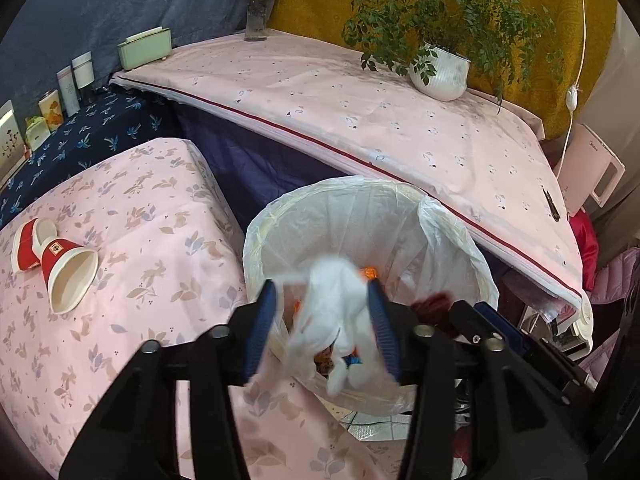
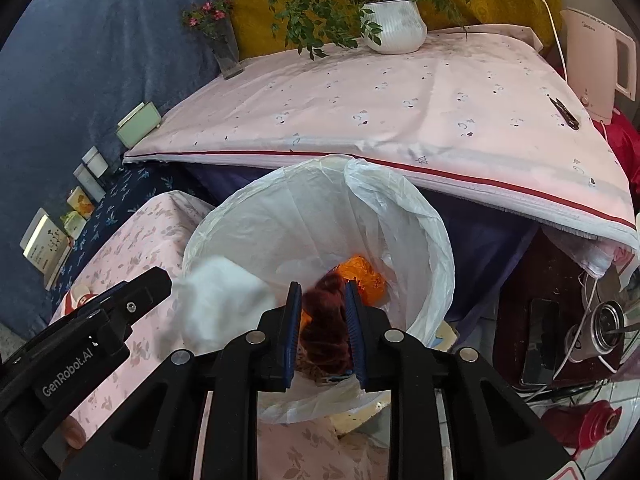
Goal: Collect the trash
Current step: 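Carry glove and dark red scrunchie over the bin and open both grippers, then move both grippers back over the red paper cups on the table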
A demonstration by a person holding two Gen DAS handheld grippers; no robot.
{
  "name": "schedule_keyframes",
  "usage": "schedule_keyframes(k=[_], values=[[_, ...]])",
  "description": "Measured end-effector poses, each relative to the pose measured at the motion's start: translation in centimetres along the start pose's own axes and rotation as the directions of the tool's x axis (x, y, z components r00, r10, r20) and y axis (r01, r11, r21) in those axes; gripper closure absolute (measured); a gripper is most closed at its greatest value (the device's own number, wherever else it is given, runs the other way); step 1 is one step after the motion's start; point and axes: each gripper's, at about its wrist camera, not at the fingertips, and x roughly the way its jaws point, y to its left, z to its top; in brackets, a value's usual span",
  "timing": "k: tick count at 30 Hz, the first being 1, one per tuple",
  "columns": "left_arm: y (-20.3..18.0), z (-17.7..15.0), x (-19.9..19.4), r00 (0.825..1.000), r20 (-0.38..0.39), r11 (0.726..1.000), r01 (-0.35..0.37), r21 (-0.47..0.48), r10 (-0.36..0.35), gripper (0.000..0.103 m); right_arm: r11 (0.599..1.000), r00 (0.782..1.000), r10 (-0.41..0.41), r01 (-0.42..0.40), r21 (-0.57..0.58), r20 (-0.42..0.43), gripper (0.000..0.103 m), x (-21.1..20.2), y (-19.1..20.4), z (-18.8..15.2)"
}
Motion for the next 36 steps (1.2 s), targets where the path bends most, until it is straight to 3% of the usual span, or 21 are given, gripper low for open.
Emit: schedule_keyframes(k=[5, 16, 36], values=[[0.1, -0.2, 0.2, 1.0, 0.004, 1.0, -0.018, 0.004, 0.018, 0.045, 1.0, 1.0, 0.001, -0.001, 0.014, -0.004, 0.073, 0.3, 0.0, -0.1], [2.2, -1.3, -0.2, 0.999, -0.002, 0.998, -0.053, -0.045, 0.053, 0.045, 1.0, 1.0, 0.009, -0.009, -0.011, -0.02, 0.072, 0.3, 1.2, -0.9], [7.9, -2.9, -3.4, 0.992, 0.024, 0.983, -0.116, -0.143, 0.121, 0.045, 0.988, 0.998, 0.058, -0.062, -0.139, -0.037, 0.067, -1.1, 7.5, -3.0]])
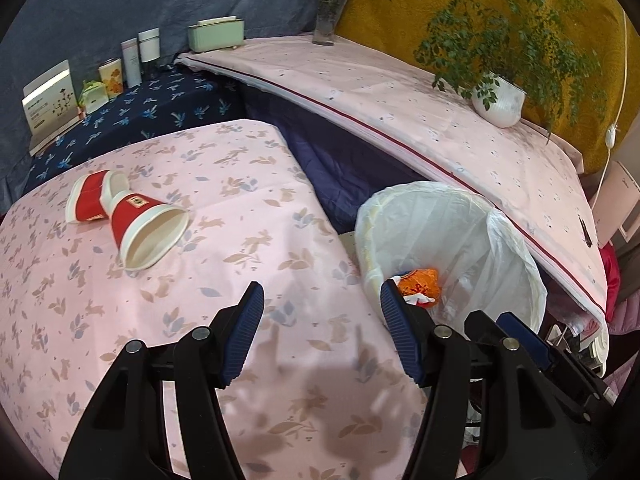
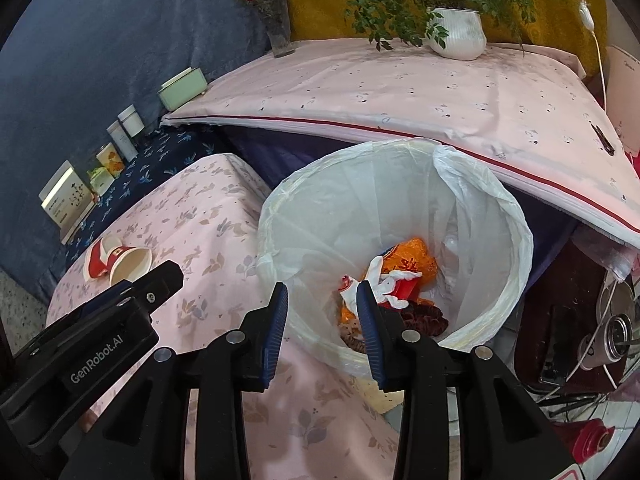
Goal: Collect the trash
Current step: 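Move both grippers back over the red paper cups on the table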
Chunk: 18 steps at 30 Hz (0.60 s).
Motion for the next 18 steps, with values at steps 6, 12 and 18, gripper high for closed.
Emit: schedule_keyframes(k=[6, 12, 18], values=[[2.5, -0.3, -0.8, 1.0, 0.012, 0.999, -0.026, -0.031, 0.027, 0.045, 0.999, 1.0, 0.018, -0.018, -0.044, -0.011, 0.067, 0.0, 2.5, -0.5], [5.0, -0.5, -1.4, 0.999, 0.017, 0.996, -0.05, -0.072, 0.051, 0.045, 0.996, 0.999, 0.035, -0.036, -0.081, -0.022, 0.067, 0.2, 4.7, -1.0], [7.7, -0.8, -1.7, 0.997, 0.014, 0.991, -0.073, -0.115, 0.075, 0.045, 0.991, 0.998, 0.053, -0.057, -0.123, -0.037, 0.067, 0.5, 7.1, -1.5]])
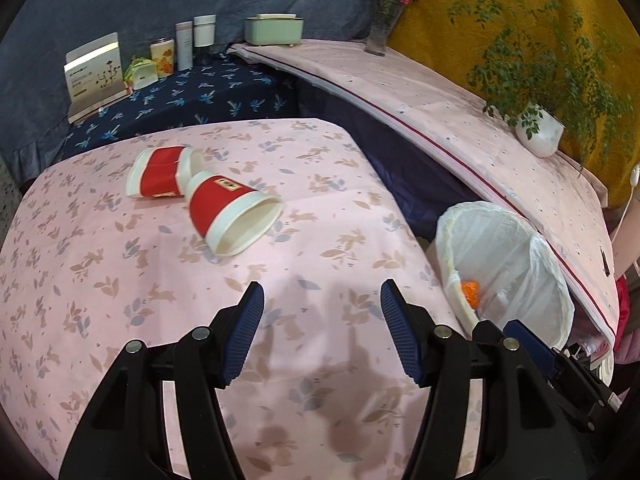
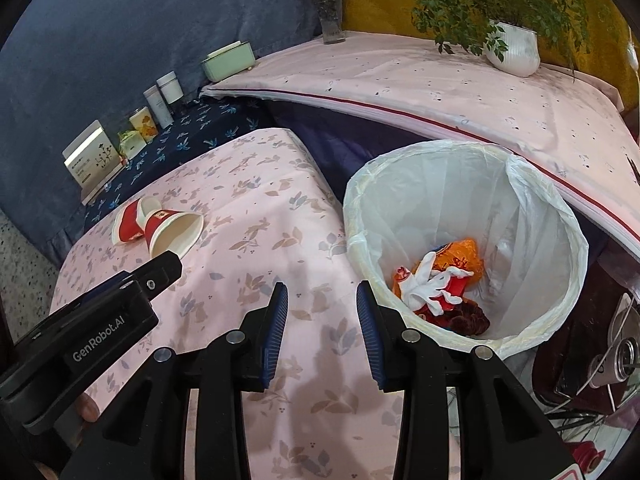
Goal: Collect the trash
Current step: 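Move both grippers back over the red paper cups on the table, then grasp one red paper cup's rim with the left gripper while the right gripper grasps the other cup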
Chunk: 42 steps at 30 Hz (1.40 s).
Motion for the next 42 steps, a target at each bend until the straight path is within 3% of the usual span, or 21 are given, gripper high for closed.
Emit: schedule_keyframes(k=[18, 28, 34, 42], values=[[9.9, 0.1, 0.8, 0.994, -0.013, 0.986, -0.111, -0.123, 0.11, 0.044, 0.989, 0.995, 0.075, -0.084, -0.12, -0.072, 0.067, 3.0, 8.0, -0.7], [15.9, 1.7, 2.3, 0.982, -0.009, 0.975, -0.187, -0.121, 0.188, 0.034, 0.972, 0.986, 0.121, -0.142, -0.188, -0.116, 0.067, 6.5, 13.6, -0.3], [18.9, 3.9, 3.8, 0.985, 0.024, 0.982, -0.167, -0.091, 0.169, 0.016, 0.97, 0.982, 0.133, -0.157, -0.188, -0.135, 0.068, 9.5, 15.9, 0.6], [20.6, 6.7, 7.4, 0.994, 0.04, 0.994, -0.104, -0.028, 0.105, 0.016, 0.971, 0.977, 0.141, -0.168, -0.169, -0.162, 0.068, 12.9, 17.7, 1.8]])
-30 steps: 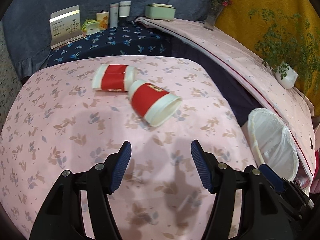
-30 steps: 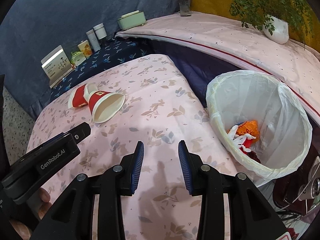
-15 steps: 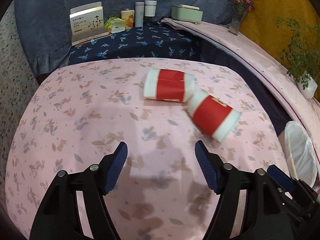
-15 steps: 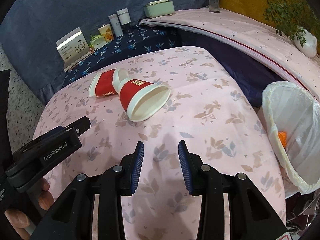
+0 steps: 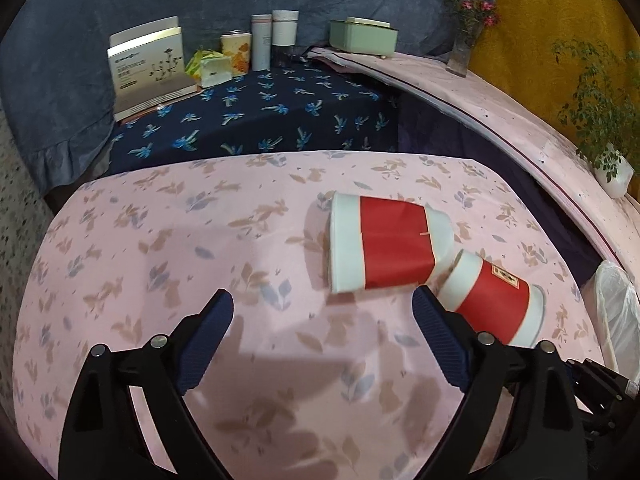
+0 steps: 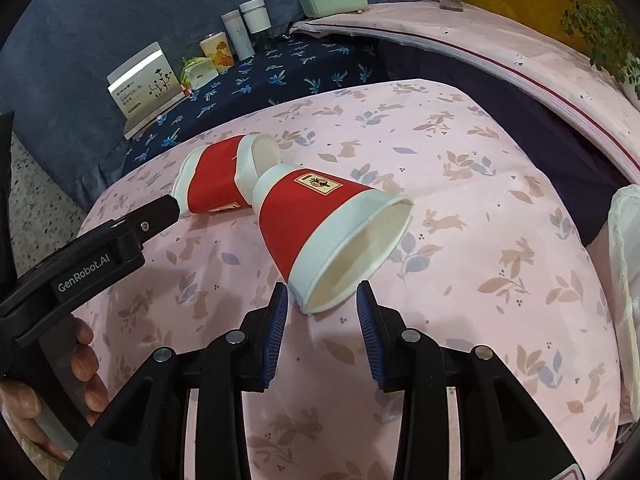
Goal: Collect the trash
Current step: 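Grasp one red paper cup's rim with the left gripper while the right gripper grasps the other cup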
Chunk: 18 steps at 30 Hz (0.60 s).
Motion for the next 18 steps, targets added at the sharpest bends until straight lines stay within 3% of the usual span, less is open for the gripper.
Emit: schedule_keyframes(k=[8, 11, 16, 18], values=[[-1.0, 1.3, 3.2, 0.993, -0.02, 0.992, 0.12, 0.029, -0.119, 0.018, 1.0, 1.0, -0.001, 0.001, 0.01, 0.01, 0.068, 1.2, 0.1, 1.1], [-1.5, 1.4, 3.8, 0.983, -0.04, 0.983, 0.182, 0.005, -0.182, 0.029, 1.0, 1.0, -0.006, 0.005, 0.012, 0.017, 0.068, 1.3, -0.1, 1.3], [-3.3, 0.7, 3.7, 0.974, -0.055, 0.974, 0.223, 0.034, -0.221, 0.055, 1.0, 1.0, 0.001, -0.001, 0.016, 0.026, 0.088, 1.0, -0.6, 1.4], [-4.0, 0.4, 3.5, 0.973, -0.056, 0.972, 0.228, 0.048, -0.225, 0.068, 1.0, 1.0, 0.003, -0.004, 0.016, 0.028, 0.09, 0.8, -0.7, 1.4]])
